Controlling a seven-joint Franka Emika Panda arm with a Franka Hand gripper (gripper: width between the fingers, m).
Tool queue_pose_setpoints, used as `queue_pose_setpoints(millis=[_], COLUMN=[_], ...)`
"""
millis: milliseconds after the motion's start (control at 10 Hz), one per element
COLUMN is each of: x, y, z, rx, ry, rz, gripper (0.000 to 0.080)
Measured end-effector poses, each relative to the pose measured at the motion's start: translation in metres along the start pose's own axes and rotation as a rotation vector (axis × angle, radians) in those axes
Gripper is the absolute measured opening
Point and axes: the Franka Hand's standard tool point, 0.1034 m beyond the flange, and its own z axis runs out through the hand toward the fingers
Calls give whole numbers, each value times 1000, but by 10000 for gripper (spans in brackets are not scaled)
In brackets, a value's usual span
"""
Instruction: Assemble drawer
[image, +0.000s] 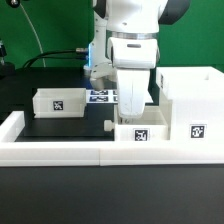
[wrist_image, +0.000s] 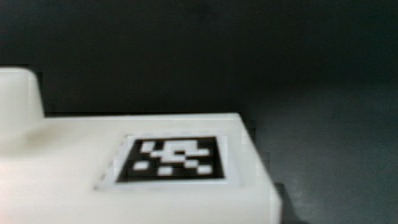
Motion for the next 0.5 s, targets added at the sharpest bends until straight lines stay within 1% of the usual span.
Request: queue_pose_setpoints(millis=[200,500], x=[1,2], y=[-3,0], z=[2,0], rx=[5,0], ry=[0,0], rz=[-5,-7], gripper=[42,42])
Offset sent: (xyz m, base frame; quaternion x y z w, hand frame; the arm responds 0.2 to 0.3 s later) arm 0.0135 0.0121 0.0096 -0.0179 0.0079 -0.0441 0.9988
